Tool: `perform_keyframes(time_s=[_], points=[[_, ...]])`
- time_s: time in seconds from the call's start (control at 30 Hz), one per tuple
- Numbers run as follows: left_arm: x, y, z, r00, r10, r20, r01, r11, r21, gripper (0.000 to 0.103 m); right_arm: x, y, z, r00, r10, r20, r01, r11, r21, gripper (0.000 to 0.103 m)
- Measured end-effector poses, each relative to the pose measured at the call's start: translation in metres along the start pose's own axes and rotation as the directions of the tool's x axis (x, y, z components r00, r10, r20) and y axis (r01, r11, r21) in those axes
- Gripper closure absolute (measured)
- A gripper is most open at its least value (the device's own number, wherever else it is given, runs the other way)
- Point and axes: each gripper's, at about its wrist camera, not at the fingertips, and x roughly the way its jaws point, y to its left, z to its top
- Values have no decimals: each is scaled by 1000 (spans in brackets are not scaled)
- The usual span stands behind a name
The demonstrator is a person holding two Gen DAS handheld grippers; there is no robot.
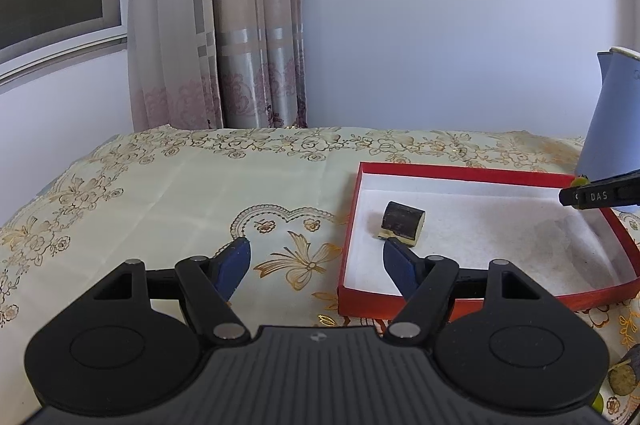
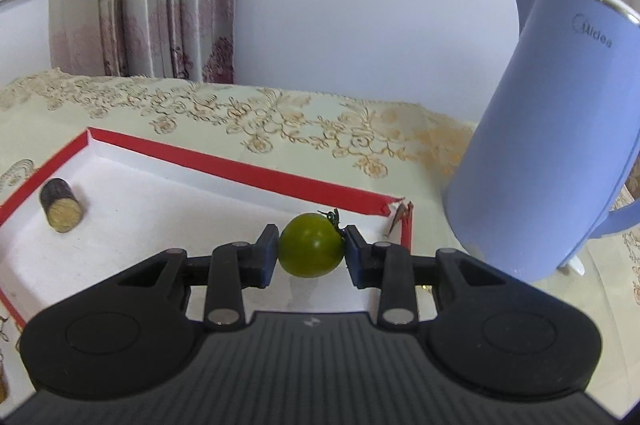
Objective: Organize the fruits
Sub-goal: 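Lower the green round fruit into the red tray and open the right gripper, then grasp the dark green avocado with the left gripper while the right gripper withdraws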
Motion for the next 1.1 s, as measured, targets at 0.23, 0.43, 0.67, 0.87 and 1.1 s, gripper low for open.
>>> perform_keyframes(time_s=[0.23, 0.43, 0.67, 0.87, 1.1], points=[[-1, 1, 0, 1000, -1, -1, 1, 1000, 1, 30, -15, -1, 5, 998, -27, 55, 27, 1000, -3, 41], [-1, 1, 1, 1000, -6, -1, 6, 1000, 0, 30, -63, -1, -6, 988, -15, 156, 15, 1000, -1, 43], [-5, 0, 1, 1000, -19, 5, 19, 1000, 1, 30, -141, 0, -34, 962, 15, 274, -21, 1000, 17, 43], [-16, -5, 7, 998, -53, 29, 53, 999, 1, 30, -198, 10, -73, 949, 45, 312, -35, 999, -36, 41], [-40, 0, 1, 987, -162, -3, 162, 987, 2, 30, -231, 13, -123, 956, 43, 291, -27, 998, -58, 35]])
